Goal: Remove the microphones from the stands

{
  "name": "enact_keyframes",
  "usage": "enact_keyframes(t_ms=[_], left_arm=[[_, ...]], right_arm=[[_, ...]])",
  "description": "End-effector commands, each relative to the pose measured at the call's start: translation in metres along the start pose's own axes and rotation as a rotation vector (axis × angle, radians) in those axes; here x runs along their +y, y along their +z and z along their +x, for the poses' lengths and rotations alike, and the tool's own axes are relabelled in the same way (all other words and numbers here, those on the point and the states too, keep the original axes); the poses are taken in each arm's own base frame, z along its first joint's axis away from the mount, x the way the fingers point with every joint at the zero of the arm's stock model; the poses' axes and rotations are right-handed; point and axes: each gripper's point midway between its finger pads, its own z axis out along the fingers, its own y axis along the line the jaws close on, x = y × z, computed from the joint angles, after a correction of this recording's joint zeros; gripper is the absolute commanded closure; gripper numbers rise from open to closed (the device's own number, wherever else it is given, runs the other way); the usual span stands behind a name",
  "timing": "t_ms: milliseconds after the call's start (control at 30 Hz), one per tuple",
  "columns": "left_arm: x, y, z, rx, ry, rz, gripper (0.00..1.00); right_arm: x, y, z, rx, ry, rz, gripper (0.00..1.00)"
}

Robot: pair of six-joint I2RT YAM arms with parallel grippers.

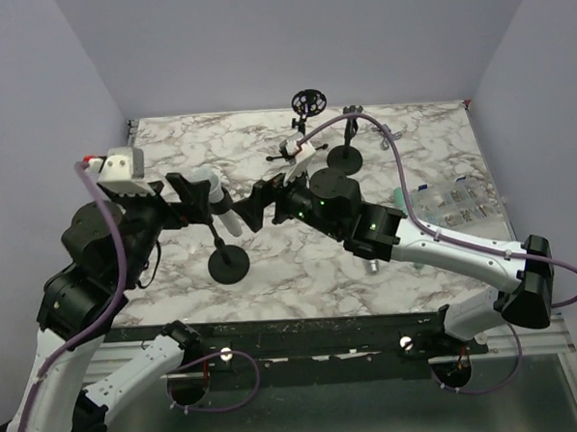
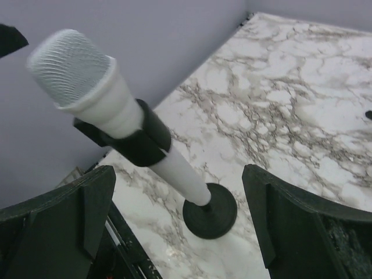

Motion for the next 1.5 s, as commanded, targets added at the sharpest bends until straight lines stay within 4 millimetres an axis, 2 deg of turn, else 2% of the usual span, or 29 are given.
enact_keyframes(t_ms=[0,133,233,367,467,667,900,1000,1033,1133,1167,1300,1367,1467], left_arm=[[0.03,-0.048,-0.009,-0.093,0.0,-0.054,0.01],[0.054,-0.085,-0.003,-0.153,-0.022,-0.083,0.01],[0.068,-0.103,0.008,-0.161,-0.028,-0.102,0.01],[0.08,-0.111,0.03,-0.114,-0.031,-0.14,0.01],[0.081,-0.108,0.044,-0.079,-0.039,-0.14,0.01],[0.073,-0.098,0.06,-0.033,-0.049,-0.104,0.01],[0.067,-0.085,0.076,0.031,-0.031,-0.09,0.01],[0.064,-0.079,0.086,0.063,-0.03,-0.079,0.01],[0.061,-0.077,0.089,0.072,-0.032,-0.066,0.01],[0.046,-0.069,0.094,0.103,-0.028,-0.001,0.01],[0.041,-0.067,0.096,0.118,-0.019,0.023,0.01],[0.018,-0.055,0.103,0.164,0.016,0.131,0.01],[0.006,-0.05,0.104,0.161,0.029,0.199,0.01],[-0.009,-0.047,0.103,0.131,0.06,0.291,0.01]], right_arm=[[0.031,0.007,-0.025,-0.06,-0.133,0.041,0.0],[0.046,0.019,-0.032,-0.07,-0.235,0.097,0.0],[0.043,0.033,-0.035,-0.065,-0.271,0.176,0.0],[0.041,0.049,-0.029,-0.039,-0.312,0.231,0.01],[0.04,0.058,-0.025,-0.047,-0.334,0.268,0.07],[0.034,0.073,-0.026,-0.076,-0.358,0.337,0.14],[0.032,0.08,-0.029,-0.095,-0.369,0.374,0.3],[0.028,0.076,-0.029,-0.092,-0.406,0.374,0.47],[0.029,0.074,-0.027,-0.087,-0.414,0.364,0.56],[0.031,0.065,-0.028,-0.089,-0.425,0.307,0.92],[0.032,0.062,-0.03,-0.09,-0.422,0.275,0.99],[0.03,0.051,-0.028,-0.054,-0.383,0.081,0.99],[0.037,0.043,-0.031,-0.061,-0.392,-0.04,0.99],[0.035,0.035,-0.027,-0.048,-0.424,-0.117,0.99]])
